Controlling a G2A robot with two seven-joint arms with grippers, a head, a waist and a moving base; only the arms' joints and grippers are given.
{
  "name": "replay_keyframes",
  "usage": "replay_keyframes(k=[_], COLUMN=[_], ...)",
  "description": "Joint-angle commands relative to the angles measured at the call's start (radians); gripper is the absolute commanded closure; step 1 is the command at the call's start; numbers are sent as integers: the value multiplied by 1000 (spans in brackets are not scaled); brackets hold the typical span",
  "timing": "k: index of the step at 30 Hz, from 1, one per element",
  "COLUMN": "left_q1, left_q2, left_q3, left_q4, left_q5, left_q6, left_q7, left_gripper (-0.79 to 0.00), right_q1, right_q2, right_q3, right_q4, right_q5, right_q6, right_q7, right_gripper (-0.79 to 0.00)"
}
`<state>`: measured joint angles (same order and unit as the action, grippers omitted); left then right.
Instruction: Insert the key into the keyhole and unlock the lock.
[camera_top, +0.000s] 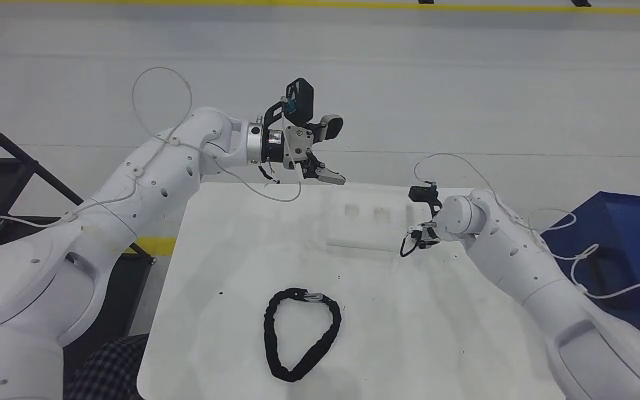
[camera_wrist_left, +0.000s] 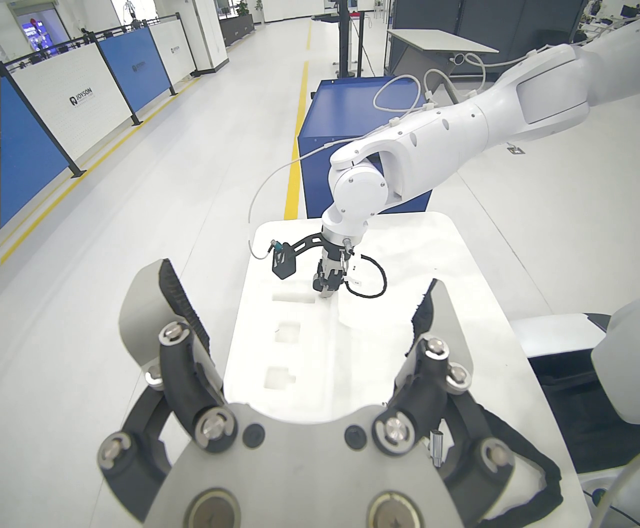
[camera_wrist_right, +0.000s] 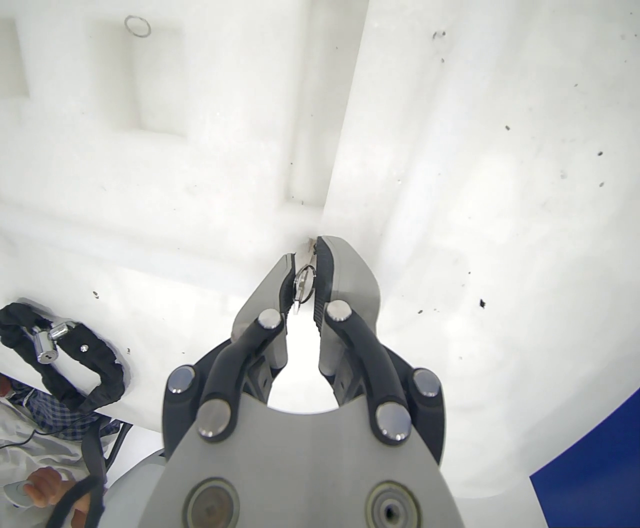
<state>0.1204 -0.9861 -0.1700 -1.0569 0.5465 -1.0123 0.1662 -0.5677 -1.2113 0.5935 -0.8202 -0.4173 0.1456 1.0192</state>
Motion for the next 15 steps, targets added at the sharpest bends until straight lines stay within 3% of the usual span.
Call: replay_keyframes(k=[1, 8, 15], left_q1=[0, 0, 0], left_q2=[0, 0, 0], left_q3=[0, 0, 0], left_q4=[0, 0, 0], left_q5=[0, 0, 0], left_q6=[0, 0, 0], left_q7=[0, 0, 0], left_gripper=[-785, -785, -785], right_q1=[5, 15, 6], right_q2=[-4, -8, 15], right_q3=[1, 15, 55], right_q4=[10, 0, -83], right_q5=[-2, -27, -68], right_q6=[-1, 17, 62], right_q7=[0, 12, 62], right_gripper=[0, 0, 0])
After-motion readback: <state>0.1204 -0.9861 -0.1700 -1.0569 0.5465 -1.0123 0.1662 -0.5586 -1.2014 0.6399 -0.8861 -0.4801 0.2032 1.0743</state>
